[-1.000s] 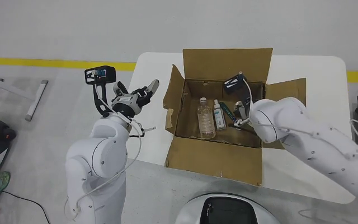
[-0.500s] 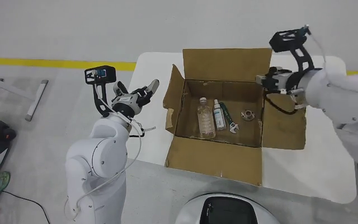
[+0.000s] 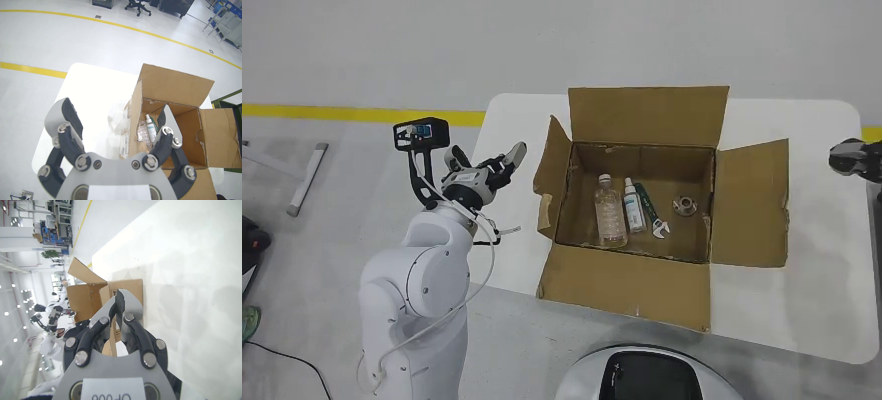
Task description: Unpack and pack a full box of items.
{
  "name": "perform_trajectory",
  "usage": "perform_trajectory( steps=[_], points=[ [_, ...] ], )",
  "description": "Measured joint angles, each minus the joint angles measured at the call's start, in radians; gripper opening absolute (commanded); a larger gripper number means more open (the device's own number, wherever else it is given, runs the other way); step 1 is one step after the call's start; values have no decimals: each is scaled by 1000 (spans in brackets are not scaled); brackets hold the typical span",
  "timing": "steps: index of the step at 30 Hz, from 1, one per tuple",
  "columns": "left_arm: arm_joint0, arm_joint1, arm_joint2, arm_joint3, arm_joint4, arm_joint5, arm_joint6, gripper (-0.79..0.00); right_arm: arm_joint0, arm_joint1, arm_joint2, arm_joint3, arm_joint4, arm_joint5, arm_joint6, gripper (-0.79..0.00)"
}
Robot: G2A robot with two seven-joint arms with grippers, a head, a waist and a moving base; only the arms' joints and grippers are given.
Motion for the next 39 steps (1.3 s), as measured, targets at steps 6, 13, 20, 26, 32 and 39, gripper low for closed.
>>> perform_trajectory(
  steps=[6,13,20,26,32,39],
  points=[
    [0,0,0,0,0,0,0,0,-12,-14,-103,78,228,-61,37,-785],
    [0,0,0,0,0,0,0,0,30,-18,-214,41,335,-106,59,-785],
    [0,0,0,0,0,0,0,0,105,-5,-392,-127,78,-47,10,-785],
    [0,0,0,0,0,0,0,0,171,4,-589,-214,-252,36,10,-785],
    [48,4,-7,23,15,-33,72,-785,222,4,-674,-202,-347,64,20,-785],
    [102,10,11,91,96,-78,166,-785,192,21,-497,-246,-272,37,-48,-785]
  ],
)
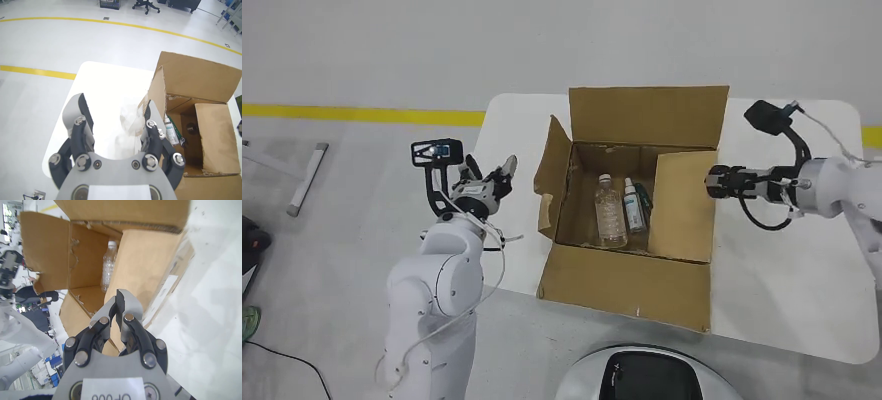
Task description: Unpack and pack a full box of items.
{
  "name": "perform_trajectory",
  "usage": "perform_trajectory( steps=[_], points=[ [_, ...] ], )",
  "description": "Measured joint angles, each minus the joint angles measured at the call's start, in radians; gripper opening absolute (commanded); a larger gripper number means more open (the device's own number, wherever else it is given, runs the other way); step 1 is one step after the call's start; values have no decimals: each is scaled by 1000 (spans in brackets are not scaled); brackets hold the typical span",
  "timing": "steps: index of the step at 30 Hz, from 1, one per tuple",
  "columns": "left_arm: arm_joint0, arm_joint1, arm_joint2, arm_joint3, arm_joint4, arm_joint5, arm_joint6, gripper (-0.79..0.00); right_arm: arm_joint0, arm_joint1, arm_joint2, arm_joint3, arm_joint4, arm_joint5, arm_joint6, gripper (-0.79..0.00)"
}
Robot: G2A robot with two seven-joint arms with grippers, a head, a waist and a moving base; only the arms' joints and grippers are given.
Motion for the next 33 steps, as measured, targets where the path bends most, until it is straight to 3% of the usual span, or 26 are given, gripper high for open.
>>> perform_trajectory(
  steps=[3,13,15,24,28,33],
  points=[
    [10,0,7,37,-19,-8,21,-785,-48,10,97,-22,15,-23,0,-785],
    [-10,-2,80,113,-107,-118,16,-785,-56,10,100,-14,10,-28,-7,-785],
    [-17,-2,97,121,-115,-145,13,-785,-80,7,115,6,20,-35,-61,-785],
    [-63,-6,185,167,-186,-222,-58,-785,-154,-18,300,143,348,12,-441,-785],
    [-84,-8,243,204,-130,-230,-87,-785,-108,-32,268,269,473,39,-543,-785],
    [-83,-9,274,212,-129,-244,-100,-773,0,-46,163,405,567,25,-555,-785]
  ],
)
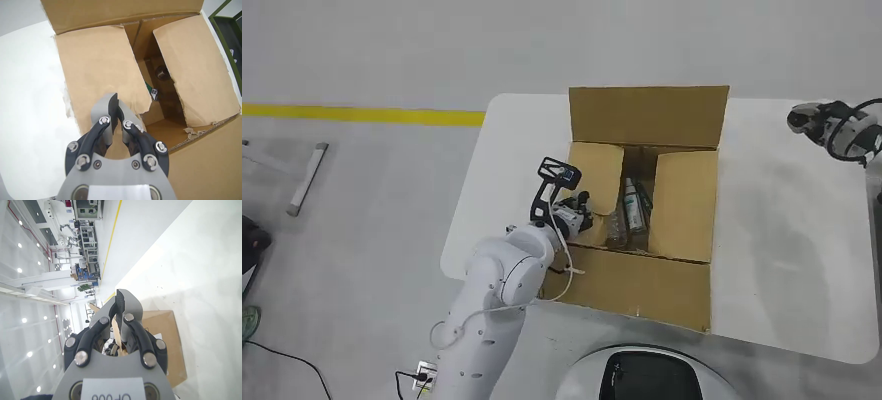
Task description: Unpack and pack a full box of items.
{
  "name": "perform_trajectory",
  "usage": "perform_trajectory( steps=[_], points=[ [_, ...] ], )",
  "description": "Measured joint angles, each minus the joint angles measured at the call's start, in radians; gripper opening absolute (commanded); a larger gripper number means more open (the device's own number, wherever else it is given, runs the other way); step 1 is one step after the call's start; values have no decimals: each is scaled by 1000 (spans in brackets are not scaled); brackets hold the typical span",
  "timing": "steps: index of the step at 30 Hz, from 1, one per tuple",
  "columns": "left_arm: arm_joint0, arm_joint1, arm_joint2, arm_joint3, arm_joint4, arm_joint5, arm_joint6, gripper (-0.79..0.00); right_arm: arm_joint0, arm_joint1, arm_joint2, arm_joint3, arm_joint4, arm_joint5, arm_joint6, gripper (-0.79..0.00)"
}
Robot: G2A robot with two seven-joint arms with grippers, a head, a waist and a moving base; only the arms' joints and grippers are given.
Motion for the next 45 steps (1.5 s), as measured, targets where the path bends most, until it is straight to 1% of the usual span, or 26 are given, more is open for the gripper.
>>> perform_trajectory(
  steps=[1,2,3,4,5,6,7,10,13,15,16,19,22,25,27,30,34,37,39,42,45],
  points=[
    [2,0,3,1,4,1,-2,-603,33,-4,-32,32,11,-12,2,-785],
    [4,1,4,1,7,3,-3,-456,57,-9,-58,55,15,-20,-1,-785],
    [5,1,5,0,9,6,-3,-502,81,-14,-84,80,25,-30,-3,-785],
    [8,1,4,-4,11,10,-4,-520,114,-20,-117,115,48,-41,-7,-785],
    [10,2,2,-8,11,12,-5,-437,139,-25,-142,141,64,-48,-11,-785],
    [13,3,-1,-13,11,13,-5,-188,164,-31,-165,165,81,-59,-14,-785],
    [17,4,-7,-21,10,14,-5,0,194,-38,-196,196,96,-74,-14,-785],
    [27,7,-21,-40,10,18,-8,0,267,-56,-269,270,146,-96,18,-785],
    [35,10,-38,-60,16,36,-13,0,329,-71,-330,321,144,-120,59,-785],
    [41,12,-54,-78,26,50,-11,0,355,-78,-353,339,177,-157,106,-785],
    [45,14,-70,-92,27,61,-11,0,365,-81,-362,346,201,-197,146,-785],
    [61,19,-125,-137,25,88,-6,0,368,-82,-361,360,234,-308,243,-785],
    [76,24,-188,-175,11,121,1,0,345,-77,-351,343,252,-392,341,-785],
    [92,29,-245,-202,-9,138,-7,0,316,-66,-349,294,190,-437,432,-785],
    [105,33,-277,-216,-20,139,-19,0,292,-59,-348,258,146,-455,472,-785],
    [136,43,-327,-229,6,106,-53,0,250,-47,-342,202,82,-466,513,-785],
    [200,59,-396,-234,43,38,-95,0,207,-38,-346,161,-42,-455,493,-785],
    [249,68,-438,-235,66,-3,-123,0,193,-39,-349,156,20,-472,493,-785],
    [278,74,-457,-237,78,-33,-142,0,195,-39,-358,157,19,-473,488,-785],
    [324,83,-475,-242,79,-106,-168,0,201,-42,-372,153,13,-469,477,-785],
    [363,91,-474,-253,65,-203,-193,0,208,-43,-384,151,7,-468,469,-785]
  ],
)
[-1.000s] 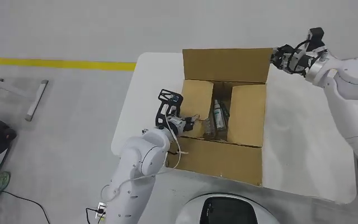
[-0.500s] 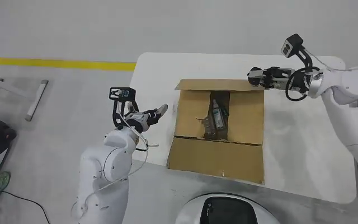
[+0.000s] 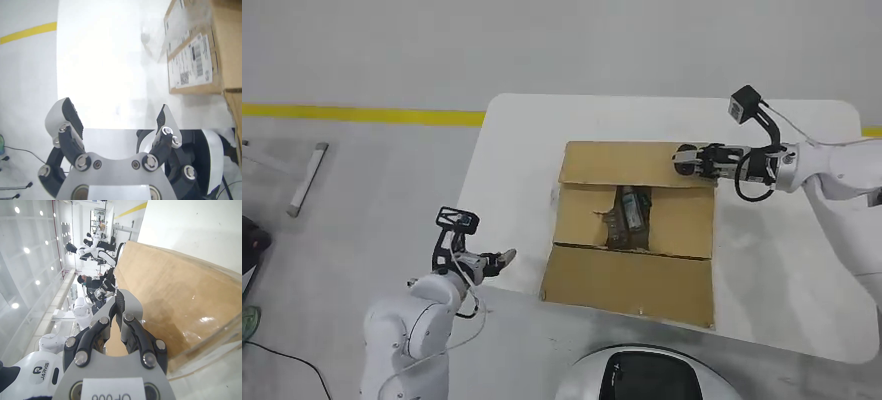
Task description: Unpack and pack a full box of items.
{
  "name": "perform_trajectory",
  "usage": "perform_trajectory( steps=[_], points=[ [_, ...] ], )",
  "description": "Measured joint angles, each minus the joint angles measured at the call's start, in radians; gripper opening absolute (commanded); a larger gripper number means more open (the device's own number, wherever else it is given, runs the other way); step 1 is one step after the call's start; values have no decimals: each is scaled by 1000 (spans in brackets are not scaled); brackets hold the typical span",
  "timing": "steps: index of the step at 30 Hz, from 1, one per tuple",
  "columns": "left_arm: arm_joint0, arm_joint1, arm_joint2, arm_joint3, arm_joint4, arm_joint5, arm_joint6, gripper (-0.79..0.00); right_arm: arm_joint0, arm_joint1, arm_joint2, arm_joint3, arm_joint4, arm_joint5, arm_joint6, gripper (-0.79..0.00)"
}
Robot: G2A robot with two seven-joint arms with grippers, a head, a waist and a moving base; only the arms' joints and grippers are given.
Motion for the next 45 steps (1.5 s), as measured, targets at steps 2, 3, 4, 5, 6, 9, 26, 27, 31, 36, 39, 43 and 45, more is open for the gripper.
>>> perform_trajectory(
  steps=[2,3,4,5,6,9,26,27,31,36,39,43,45],
  points=[
    [19,5,2,-15,-23,-54,-14,0,4,-1,-5,-1,1,1,-3,-785],
    [26,7,4,-20,-35,-74,-17,0,5,-1,-6,0,2,1,-4,-785],
    [32,9,9,-28,-55,-99,-24,0,6,-1,-8,0,3,0,-5,-785],
    [36,11,13,-34,-70,-118,-29,0,7,-1,-9,1,4,-1,-5,-785],
    [38,13,19,-40,-87,-137,-35,0,7,-1,-10,2,6,-1,-5,-785],
    [41,20,38,-55,-150,-199,-63,0,9,-1,-12,4,8,-1,-5,-785],
    [-139,38,148,-15,-146,-182,69,0,-15,11,37,-90,-29,1,-124,-785],
    [-152,37,158,-7,-140,-171,86,0,-21,14,51,-107,-48,5,-149,-785],
    [-222,33,220,50,-78,-114,159,0,-65,35,93,-246,-296,73,-284,-785],
    [-284,21,299,134,-27,-13,261,0,-148,47,83,-435,-611,152,-395,-785],
    [-304,15,331,166,-12,49,300,0,-201,50,49,-516,-795,172,-466,-785],
    [-307,11,358,192,-1,96,314,0,-264,53,-45,-604,-1130,196,-541,-785],
    [-305,10,364,199,-11,114,315,0,-278,50,-86,-617,-1249,201,-564,-785]
  ],
)
